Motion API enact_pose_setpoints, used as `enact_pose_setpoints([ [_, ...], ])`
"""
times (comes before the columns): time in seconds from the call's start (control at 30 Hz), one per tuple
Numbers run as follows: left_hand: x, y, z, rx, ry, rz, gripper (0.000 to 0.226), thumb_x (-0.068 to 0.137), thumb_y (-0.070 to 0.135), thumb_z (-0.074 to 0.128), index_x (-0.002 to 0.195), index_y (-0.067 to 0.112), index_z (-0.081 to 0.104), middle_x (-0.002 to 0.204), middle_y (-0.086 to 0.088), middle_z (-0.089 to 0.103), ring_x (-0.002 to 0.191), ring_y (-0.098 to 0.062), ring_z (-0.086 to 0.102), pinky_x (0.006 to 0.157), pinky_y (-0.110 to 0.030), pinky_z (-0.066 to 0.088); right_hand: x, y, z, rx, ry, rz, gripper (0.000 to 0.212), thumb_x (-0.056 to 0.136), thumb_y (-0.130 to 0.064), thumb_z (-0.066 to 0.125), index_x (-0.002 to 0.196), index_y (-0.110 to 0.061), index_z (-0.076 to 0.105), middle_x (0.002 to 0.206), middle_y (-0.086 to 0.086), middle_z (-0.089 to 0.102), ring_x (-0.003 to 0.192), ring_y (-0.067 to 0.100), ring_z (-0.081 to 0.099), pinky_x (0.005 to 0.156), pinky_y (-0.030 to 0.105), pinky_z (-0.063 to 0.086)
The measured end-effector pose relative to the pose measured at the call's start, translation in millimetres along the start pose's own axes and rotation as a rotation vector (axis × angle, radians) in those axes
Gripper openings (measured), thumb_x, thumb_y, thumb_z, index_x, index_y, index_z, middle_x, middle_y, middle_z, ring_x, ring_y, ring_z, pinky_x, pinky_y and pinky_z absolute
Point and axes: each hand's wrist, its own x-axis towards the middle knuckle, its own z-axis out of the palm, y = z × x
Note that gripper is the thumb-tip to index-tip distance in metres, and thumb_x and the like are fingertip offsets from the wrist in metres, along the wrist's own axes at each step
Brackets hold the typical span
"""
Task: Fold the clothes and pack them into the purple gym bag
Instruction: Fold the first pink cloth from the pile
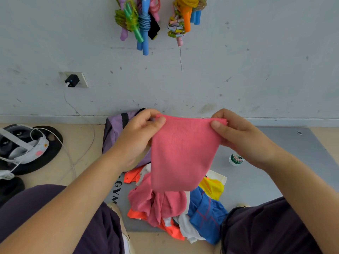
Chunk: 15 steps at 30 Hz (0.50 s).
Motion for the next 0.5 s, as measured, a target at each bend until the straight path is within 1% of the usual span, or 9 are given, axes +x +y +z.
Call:
enact_pose_setpoints([
  [0.03, 0, 2, -1, -0.138, -0.031, -0.032, 0.013, 0.094, 0.031, 0.061, 0.091, 0.022, 0.07, 0.073, 0.009, 0.061, 0.065, -0.001, 0.056, 0.058, -0.012, 0.045, 0, 0, 1, 0.076, 0.017, -0.003, 0.02, 0.086, -0.038, 0.058, 0.087, -0.018, 0.055, 0.072, -0.006, 0.05, 0.069, 0.009, 0.048, 0.069, 0.026, 0.051],
  [0.1, -3, 5, -2, -0.305, -0.222, -0.151, 0.03, 0.082, 0.05, 0.07, 0.097, 0.026, 0.077, 0.093, 0.008, 0.073, 0.085, -0.006, 0.068, 0.068, -0.019, 0.053, 3, 0, 2, 0.159, 0.087, -0.018, 0.018, 0.083, -0.042, 0.059, 0.084, -0.023, 0.058, 0.072, -0.007, 0.05, 0.065, 0.008, 0.047, 0.061, 0.023, 0.049],
  [0.13, -5, 4, -3, -0.273, -0.336, -0.225, 0.039, 0.073, 0.055, 0.077, 0.1, 0.027, 0.078, 0.101, 0.005, 0.075, 0.094, -0.009, 0.07, 0.073, -0.021, 0.055, 4, 1, 1, 0.182, 0.124, -0.024, 0.018, 0.082, -0.042, 0.06, 0.084, -0.024, 0.059, 0.073, -0.006, 0.052, 0.065, 0.008, 0.048, 0.059, 0.023, 0.049],
  [0.2, -8, -4, -1, -0.138, -0.47, -0.311, 0.041, 0.067, 0.045, 0.086, 0.102, 0.025, 0.078, 0.109, -0.004, 0.074, 0.103, -0.018, 0.07, 0.08, -0.026, 0.056, 6, 4, 0, 0.234, 0.166, -0.011, 0.023, 0.082, -0.042, 0.06, 0.091, -0.02, 0.062, 0.077, -0.003, 0.059, 0.067, 0.009, 0.055, 0.06, 0.025, 0.051],
  [0.23, -8, -6, 1, -0.1, -0.446, -0.323, 0.034, 0.07, 0.036, 0.085, 0.101, 0.023, 0.078, 0.111, -0.007, 0.074, 0.105, -0.022, 0.07, 0.082, -0.027, 0.056, 8, 6, 0, 0.275, 0.16, 0.007, 0.029, 0.083, -0.043, 0.06, 0.097, -0.017, 0.064, 0.082, -0.002, 0.064, 0.072, 0.01, 0.06, 0.063, 0.026, 0.052],
  [0.3, -6, -10, 4, -0.123, -0.317, -0.292, 0.024, 0.076, 0.027, 0.08, 0.099, 0.021, 0.078, 0.111, -0.008, 0.074, 0.104, -0.022, 0.07, 0.082, -0.026, 0.056, 8, 10, 1, 0.341, 0.07, 0.068, 0.042, 0.084, -0.047, 0.059, 0.108, -0.014, 0.068, 0.098, 0.001, 0.072, 0.088, 0.014, 0.068, 0.07, 0.026, 0.055],
  [0.37, -4, -9, 3, -0.184, -0.231, -0.231, 0.021, 0.078, 0.025, 0.076, 0.097, 0.02, 0.079, 0.108, -0.007, 0.074, 0.101, -0.018, 0.071, 0.078, -0.023, 0.056, 7, 14, 6, 0.306, -0.077, 0.145, 0.044, 0.084, -0.05, 0.061, 0.112, -0.017, 0.071, 0.112, 0.004, 0.072, 0.104, 0.017, 0.068, 0.078, 0.024, 0.055],
  [0.4, -3, -8, 1, -0.203, -0.211, -0.212, 0.021, 0.078, 0.023, 0.072, 0.097, 0.019, 0.079, 0.108, -0.007, 0.075, 0.1, -0.017, 0.071, 0.077, -0.022, 0.056, 6, 15, 8, 0.266, -0.124, 0.165, 0.042, 0.085, -0.047, 0.063, 0.114, -0.017, 0.07, 0.116, 0.004, 0.071, 0.108, 0.018, 0.067, 0.081, 0.024, 0.054],
  [0.5, -2, -4, -2, -0.177, -0.18, -0.195, 0.026, 0.079, 0.023, 0.067, 0.102, 0.014, 0.074, 0.104, -0.004, 0.076, 0.096, -0.014, 0.072, 0.074, -0.02, 0.055, 6, 18, 11, 0.238, -0.086, 0.153, 0.038, 0.087, -0.031, 0.063, 0.12, -0.015, 0.065, 0.116, 0.005, 0.071, 0.108, 0.02, 0.068, 0.085, 0.028, 0.056],
])
